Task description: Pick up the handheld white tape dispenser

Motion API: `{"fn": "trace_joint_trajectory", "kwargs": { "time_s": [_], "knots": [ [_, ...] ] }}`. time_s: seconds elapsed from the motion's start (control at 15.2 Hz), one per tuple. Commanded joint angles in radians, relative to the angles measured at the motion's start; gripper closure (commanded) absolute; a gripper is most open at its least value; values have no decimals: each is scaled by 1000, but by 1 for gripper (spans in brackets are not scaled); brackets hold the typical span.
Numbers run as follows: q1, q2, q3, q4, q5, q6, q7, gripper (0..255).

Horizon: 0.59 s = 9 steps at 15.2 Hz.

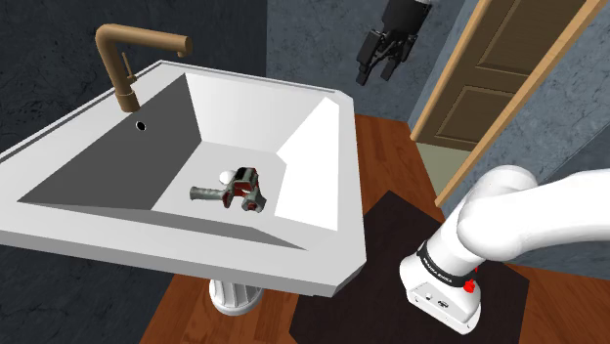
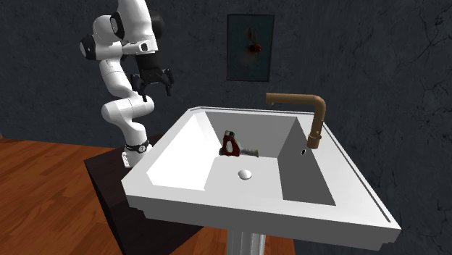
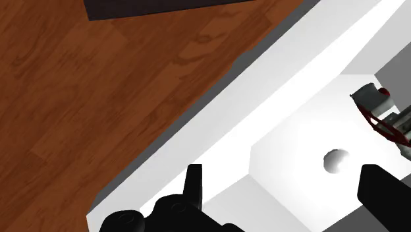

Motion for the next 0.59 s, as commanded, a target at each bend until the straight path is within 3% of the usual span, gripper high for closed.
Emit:
{"fn": "trace_joint_trajectory", "kwargs": {
  "time_s": [0.0, 0.53],
  "knots": [
    [0, 0, 0, 0, 0, 0, 0, 0],
    [58, 214, 137, 49, 25, 87, 82, 0]
  ]
}}
